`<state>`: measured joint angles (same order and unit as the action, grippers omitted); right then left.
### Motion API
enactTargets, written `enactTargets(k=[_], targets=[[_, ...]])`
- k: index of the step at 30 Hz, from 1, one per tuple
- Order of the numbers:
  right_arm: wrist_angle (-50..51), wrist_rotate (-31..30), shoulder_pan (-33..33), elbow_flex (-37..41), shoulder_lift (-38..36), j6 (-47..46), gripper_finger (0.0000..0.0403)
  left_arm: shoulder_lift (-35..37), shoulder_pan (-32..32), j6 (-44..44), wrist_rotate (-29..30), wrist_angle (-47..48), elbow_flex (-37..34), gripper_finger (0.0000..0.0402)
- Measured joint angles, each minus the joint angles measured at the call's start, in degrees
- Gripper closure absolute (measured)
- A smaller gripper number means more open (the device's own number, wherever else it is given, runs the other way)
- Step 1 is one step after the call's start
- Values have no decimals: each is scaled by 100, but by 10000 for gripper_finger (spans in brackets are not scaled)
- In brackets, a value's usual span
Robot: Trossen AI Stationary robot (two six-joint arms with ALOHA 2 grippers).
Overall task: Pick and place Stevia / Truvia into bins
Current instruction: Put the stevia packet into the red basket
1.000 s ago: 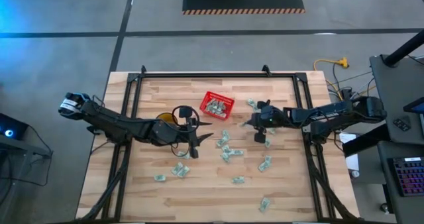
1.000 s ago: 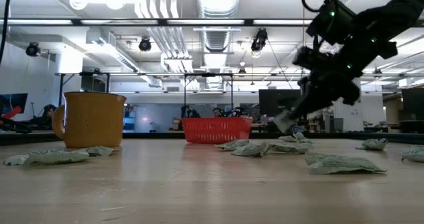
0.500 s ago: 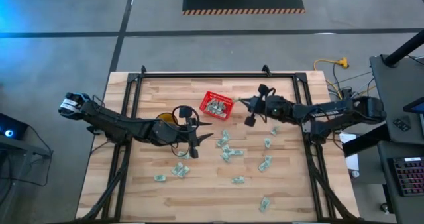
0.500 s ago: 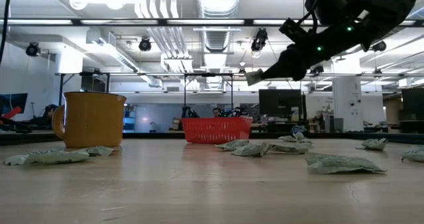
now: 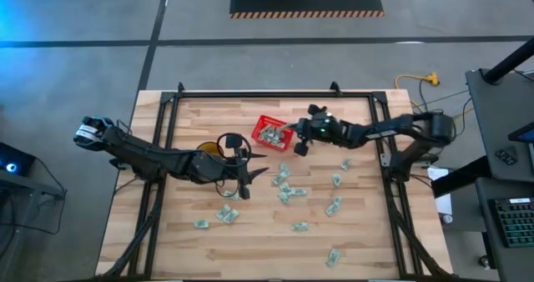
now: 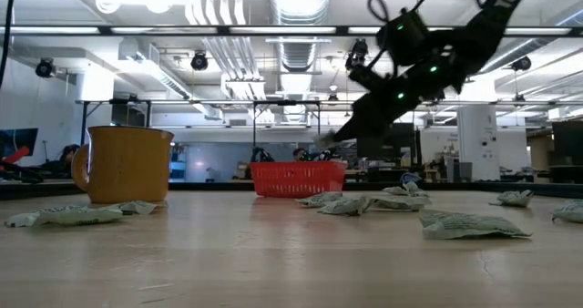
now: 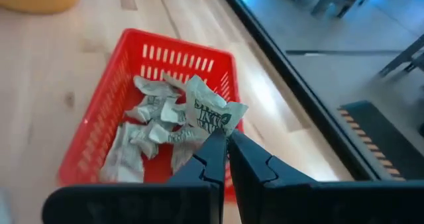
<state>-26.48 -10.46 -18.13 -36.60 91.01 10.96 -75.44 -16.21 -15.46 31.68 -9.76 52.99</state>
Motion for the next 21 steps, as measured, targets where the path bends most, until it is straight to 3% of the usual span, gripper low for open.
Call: enactTargets(k=[6,15,21], targets=[[552,-4,-171,-691,612,-63,394,0,0,0,1,19,-14,250],[766,16,-240,-826,495,-147,392,0,2,-16,2,21,-87,250],[918,574,-249,-824,493,17,347,0,7,-26,2,-29,-87,250]])
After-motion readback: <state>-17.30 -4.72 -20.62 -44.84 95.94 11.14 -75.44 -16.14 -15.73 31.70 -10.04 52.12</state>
